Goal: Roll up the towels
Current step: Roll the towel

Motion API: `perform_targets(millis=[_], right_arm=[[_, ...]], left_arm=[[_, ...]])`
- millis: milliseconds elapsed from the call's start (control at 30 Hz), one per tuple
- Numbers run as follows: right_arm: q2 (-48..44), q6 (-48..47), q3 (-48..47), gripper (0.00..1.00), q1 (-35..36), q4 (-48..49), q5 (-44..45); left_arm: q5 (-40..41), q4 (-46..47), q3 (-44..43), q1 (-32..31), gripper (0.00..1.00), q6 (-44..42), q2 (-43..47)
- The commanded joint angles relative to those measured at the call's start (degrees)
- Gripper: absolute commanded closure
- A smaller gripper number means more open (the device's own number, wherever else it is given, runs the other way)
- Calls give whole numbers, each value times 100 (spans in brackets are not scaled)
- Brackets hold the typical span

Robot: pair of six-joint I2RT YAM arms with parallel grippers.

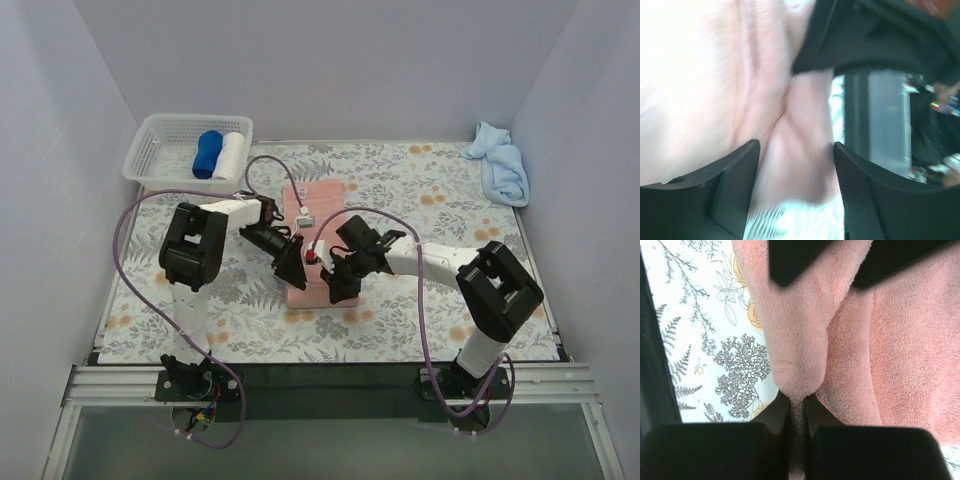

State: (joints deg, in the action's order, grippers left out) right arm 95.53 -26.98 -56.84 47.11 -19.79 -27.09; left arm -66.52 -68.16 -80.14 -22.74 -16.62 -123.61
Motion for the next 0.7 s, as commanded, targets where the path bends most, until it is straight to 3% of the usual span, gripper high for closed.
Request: perform_targets(millis=[0, 167, 367, 533, 667], right_arm=[[378, 281, -160, 99, -184, -1079, -1007], [941, 396, -547, 99, -545, -1466, -1658], [1749, 440, -1250, 99, -782, -2010, -2177], [2407, 483, -1689, 99, -844, -2423, -2449], [2751, 492, -2006, 99, -906, -2626, -2555]], left_arm=[[746, 645, 209, 638, 42, -175, 644], [903, 1058, 726, 850, 42, -166, 1725], [1676, 2332, 1798, 737, 41, 36, 3508], [2924, 3475, 3184, -132, 35, -227, 5064], [4178, 4283, 4048, -1317, 27, -482, 5874]])
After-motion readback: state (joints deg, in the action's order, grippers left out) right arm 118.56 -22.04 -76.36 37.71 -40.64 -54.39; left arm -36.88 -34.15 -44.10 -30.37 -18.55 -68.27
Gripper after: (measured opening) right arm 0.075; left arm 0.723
